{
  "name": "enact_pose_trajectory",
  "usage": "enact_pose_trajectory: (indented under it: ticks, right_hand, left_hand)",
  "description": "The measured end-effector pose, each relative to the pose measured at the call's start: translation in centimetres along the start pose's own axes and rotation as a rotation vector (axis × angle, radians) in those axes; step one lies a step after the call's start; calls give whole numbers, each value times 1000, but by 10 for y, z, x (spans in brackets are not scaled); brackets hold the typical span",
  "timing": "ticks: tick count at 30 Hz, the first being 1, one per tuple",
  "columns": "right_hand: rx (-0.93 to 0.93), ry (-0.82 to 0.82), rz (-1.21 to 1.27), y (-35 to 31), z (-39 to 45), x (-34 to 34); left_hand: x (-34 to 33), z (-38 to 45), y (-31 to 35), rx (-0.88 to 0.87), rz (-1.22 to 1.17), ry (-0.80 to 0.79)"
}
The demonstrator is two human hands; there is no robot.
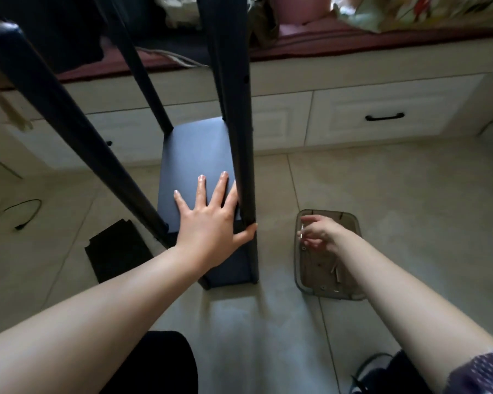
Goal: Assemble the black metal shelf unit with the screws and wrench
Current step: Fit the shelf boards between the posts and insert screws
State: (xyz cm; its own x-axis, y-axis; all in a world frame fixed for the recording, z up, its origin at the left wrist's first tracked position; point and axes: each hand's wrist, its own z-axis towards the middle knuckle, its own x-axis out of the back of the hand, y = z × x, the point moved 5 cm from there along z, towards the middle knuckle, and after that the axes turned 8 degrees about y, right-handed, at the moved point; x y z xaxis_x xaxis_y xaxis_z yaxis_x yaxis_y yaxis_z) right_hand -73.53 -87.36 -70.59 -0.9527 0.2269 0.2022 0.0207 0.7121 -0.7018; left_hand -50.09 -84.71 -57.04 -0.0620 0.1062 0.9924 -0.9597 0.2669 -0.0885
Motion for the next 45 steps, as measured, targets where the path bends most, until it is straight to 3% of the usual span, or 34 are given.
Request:
enact_pose_trajectory:
  ticks: [5,11,14,23,30,45]
  right_hand:
    - [71,-176,57,-45,-77,-1]
    - [136,-256,-77,-77,-154,19]
    - [141,-218,-120,-75,-176,24]
    - [84,-155,-40,-71,-172,-13]
    - [55,-198,-86,-57,-161,-15]
    - [203,-301,-253,-50,-157,-22]
  left_hand:
    - [3,4,-4,-6,-3,-66]
    - [8,5,-4,-19,-31,-73]
    - [9,3,-4,-32,-34,-34]
    - [17,1,-2,-77,-50,27]
    - [21,1,-2,-89,-80,26]
    - [19,-1,-3,-93,-49,58]
